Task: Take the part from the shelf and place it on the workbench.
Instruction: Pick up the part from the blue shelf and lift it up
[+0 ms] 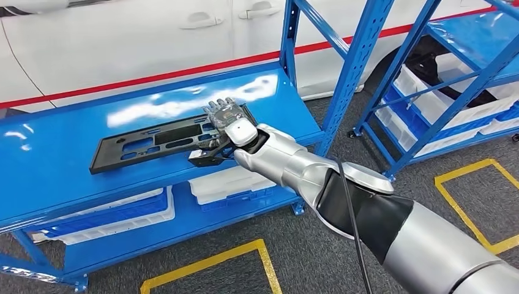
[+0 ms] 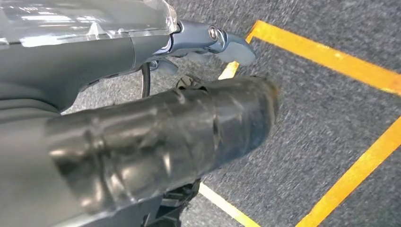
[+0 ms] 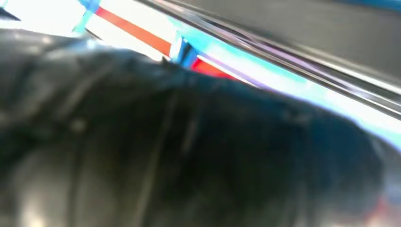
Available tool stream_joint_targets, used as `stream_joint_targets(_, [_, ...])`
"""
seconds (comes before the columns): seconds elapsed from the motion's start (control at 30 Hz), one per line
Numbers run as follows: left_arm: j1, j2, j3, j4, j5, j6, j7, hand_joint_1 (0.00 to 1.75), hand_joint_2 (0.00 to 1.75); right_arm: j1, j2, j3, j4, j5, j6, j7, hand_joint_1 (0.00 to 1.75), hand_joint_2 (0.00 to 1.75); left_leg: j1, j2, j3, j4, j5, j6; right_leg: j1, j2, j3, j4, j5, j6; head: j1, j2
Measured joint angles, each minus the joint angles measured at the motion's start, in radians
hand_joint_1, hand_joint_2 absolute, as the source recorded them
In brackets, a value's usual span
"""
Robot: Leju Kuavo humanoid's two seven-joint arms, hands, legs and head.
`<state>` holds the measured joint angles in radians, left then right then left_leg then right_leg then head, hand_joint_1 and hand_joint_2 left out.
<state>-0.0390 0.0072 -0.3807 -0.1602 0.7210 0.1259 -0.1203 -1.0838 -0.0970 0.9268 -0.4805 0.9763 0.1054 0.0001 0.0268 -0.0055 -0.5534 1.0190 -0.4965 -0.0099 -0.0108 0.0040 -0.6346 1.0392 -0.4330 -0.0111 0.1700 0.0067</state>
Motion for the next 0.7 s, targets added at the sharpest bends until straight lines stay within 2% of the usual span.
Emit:
stream_joint_targets(0.07, [0.0, -0.001, 0.0, 0.0, 0.0, 0.0, 0.0, 0.0, 0.0, 0.001, 0.001, 0.0, 0.0, 0.0, -0.001, -0.001, 0.0, 0.0, 0.001, 0.002, -0.022, 0.055, -0.029, -0.006, -0.004, 0.001, 0.014, -0.01, -0.004, -0.014, 0.0, 0.0])
stream_joint_targets(0.1, [0.0, -0.001, 0.0, 0.0, 0.0, 0.0, -0.001, 0.0, 0.0, 0.003, 0.001, -0.001, 0.0, 0.001, -0.001, -0.003, 0.0, 0.0, 0.002, 0.002, -0.053, 0.114, -0.054, -0.006, -0.003, 0.001, 0.021, -0.013, -0.007, -0.02, 0.0, 0.0])
stream_joint_targets(0.17, [0.0, -0.002, 0.0, 0.0, -0.001, 0.0, -0.002, 0.0, 0.0, 0.012, 0.003, -0.001, 0.0, 0.001, -0.001, -0.006, 0.0, 0.0, 0.001, 0.002, -0.135, 0.25, -0.094, -0.008, 0.002, 0.001, 0.031, -0.013, -0.016, -0.029, 0.0, 0.0])
stream_joint_targets(0.2, [0.0, -0.002, 0.0, 0.0, -0.001, 0.001, -0.002, 0.0, 0.0, 0.018, 0.003, -0.001, 0.0, 0.001, -0.001, -0.007, 0.0, 0.0, 0.0, 0.002, -0.165, 0.288, -0.091, -0.007, 0.006, 0.001, 0.038, -0.013, -0.021, -0.031, 0.0, 0.0])
stream_joint_targets(0.23, [0.001, -0.002, 0.0, 0.0, 0.0, 0.001, -0.002, 0.0, 0.0, 0.022, 0.004, -0.001, 0.0, 0.001, -0.001, -0.007, 0.0, 0.0, -0.001, 0.002, -0.177, 0.287, -0.067, -0.005, 0.009, 0.002, 0.045, -0.012, -0.027, -0.032, 0.0, 0.0])
stream_joint_targets(0.27, [0.001, -0.002, 0.0, 0.0, 0.0, 0.001, -0.002, 0.0, 0.0, 0.023, 0.004, -0.001, 0.0, 0.001, -0.001, -0.007, 0.0, 0.0, -0.002, 0.002, -0.169, 0.245, -0.023, -0.001, 0.012, 0.002, 0.054, -0.011, -0.033, -0.032, 0.0, 0.0])
stream_joint_targets(0.3, [0.002, -0.002, 0.0, 0.0, 0.0, 0.001, -0.002, 0.0, 0.0, 0.024, 0.004, -0.001, 0.0, 0.001, -0.001, -0.008, 0.0, 0.0, -0.004, 0.002, -0.148, 0.178, 0.026, 0.006, 0.014, 0.003, 0.064, -0.011, -0.041, -0.032, 0.0, 0.0])
stream_joint_targets(0.33, [0.002, -0.001, 0.0, 0.001, 0.0, 0.001, -0.002, 0.0, 0.0, 0.023, 0.004, -0.001, 0.0, 0.001, -0.001, -0.008, 0.0, 0.0, -0.007, 0.003, -0.124, 0.116, 0.062, 0.013, 0.017, 0.003, 0.071, -0.009, -0.048, -0.03, 0.0, 0.0])
stream_joint_targets(0.37, [0.002, -0.001, 0.0, 0.001, 0.0, 0.001, -0.002, 0.0, 0.0, 0.022, 0.004, -0.001, 0.0, 0.001, -0.001, -0.009, 0.0, 0.0, -0.01, 0.003, -0.101, 0.064, 0.082, 0.019, 0.019, 0.004, 0.074, -0.008, -0.054, -0.027, -0.001, 0.0])
stream_joint_targets(0.43, [0.0, 0.0, -0.001, 0.002, -0.001, 0.0, -0.002, 0.0, 0.0, 0.023, 0.003, -0.001, 0.0, 0.001, -0.002, -0.009, 0.0, 0.0, -0.016, 0.002, -0.082, 0.027, 0.076, 0.024, 0.02, 0.004, 0.072, -0.007, -0.057, -0.021, 0.0, 0.0])
stream_joint_targets(0.53, [0.001, -0.002, -0.003, 0.002, -0.002, 0.0, -0.001, 0.0, 0.0, 0.024, 0.002, -0.002, 0.0, 0.001, -0.003, -0.012, 0.0, 0.0, -0.008, 0.001, -0.069, 0.004, 0.071, 0.03, 0.02, 0.003, 0.068, 0.006, -0.071, -0.01, 0.0, 0.0])
stream_joint_targets(0.6, [0.001, -0.004, -0.005, 0.002, -0.001, -0.003, -0.001, 0.0, 0.0, 0.021, 0.0, -0.005, 0.0, 0.001, -0.004, -0.018, 0.0, 0.0, -0.003, 0.003, -0.059, -0.007, 0.071, 0.035, 0.015, 0.002, 0.03, 0.086, -0.114, 0.001, 0.0, 0.0])
stream_joint_targets(0.67, [-0.001, -0.004, -0.006, 0.002, 0.0, -0.011, -0.001, 0.0, 0.0, 0.026, 0.0, -0.007, 0.0, 0.001, -0.002, -0.025, 0.0, 0.0, -0.003, 0.002, -0.054, -0.008, 0.068, 0.039, 0.006, 0.002, -0.042, 0.213, -0.156, 0.01, 0.0, 0.0])
stream_joint_targets(0.7, [-0.002, -0.004, -0.007, 0.002, 0.001, -0.015, -0.001, 0.0, 0.0, 0.03, 0.0, -0.007, 0.0, 0.001, -0.001, -0.028, 0.0, 0.0, -0.002, 0.002, -0.053, -0.007, 0.065, 0.04, 0.002, 0.001, -0.069, 0.253, -0.159, 0.014, 0.0, 0.0])
